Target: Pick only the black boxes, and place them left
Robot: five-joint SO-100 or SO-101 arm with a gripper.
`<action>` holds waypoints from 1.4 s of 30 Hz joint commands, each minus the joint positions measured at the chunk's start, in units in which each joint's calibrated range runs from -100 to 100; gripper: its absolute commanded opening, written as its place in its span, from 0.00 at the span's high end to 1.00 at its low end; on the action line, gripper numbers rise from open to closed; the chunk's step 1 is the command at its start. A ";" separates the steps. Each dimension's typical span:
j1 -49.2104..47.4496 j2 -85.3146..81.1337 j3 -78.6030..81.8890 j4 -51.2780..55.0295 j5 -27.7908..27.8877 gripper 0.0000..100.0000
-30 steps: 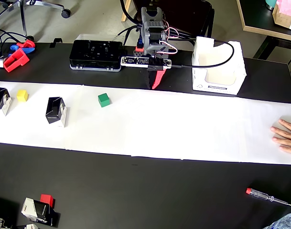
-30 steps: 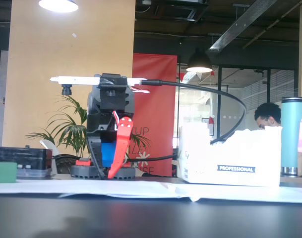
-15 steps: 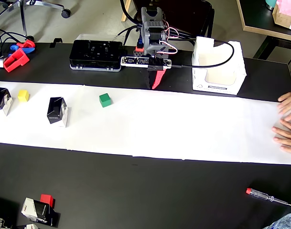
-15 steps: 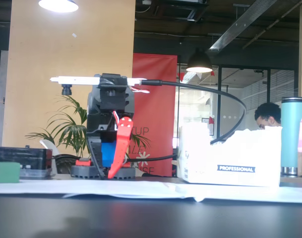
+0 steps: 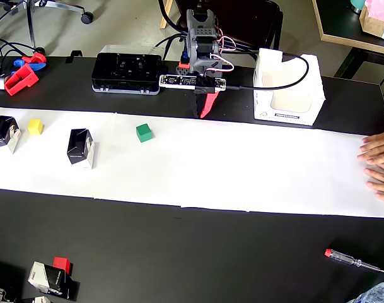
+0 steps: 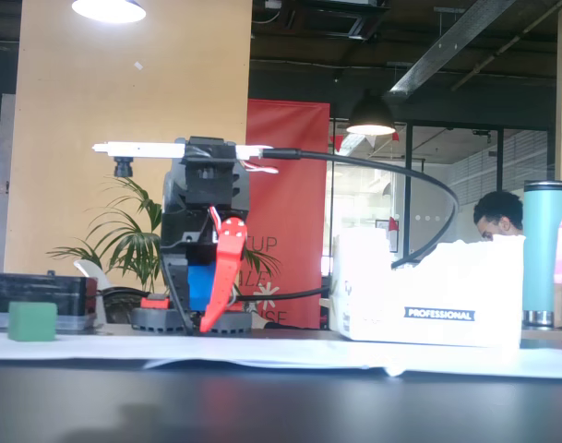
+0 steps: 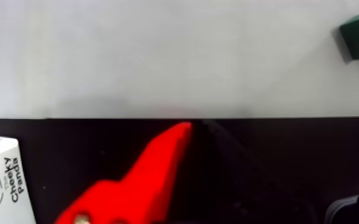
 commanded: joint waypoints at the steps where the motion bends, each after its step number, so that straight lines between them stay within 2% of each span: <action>1: 1.02 -0.87 0.53 0.29 0.22 1.00; 11: 0.93 -0.71 -8.87 0.21 0.58 1.00; 17: 1.02 9.16 -18.45 0.21 0.37 1.00; 25: 0.84 21.09 -37.59 0.21 0.58 0.81; 42: 1.10 33.11 -73.50 0.29 0.69 0.57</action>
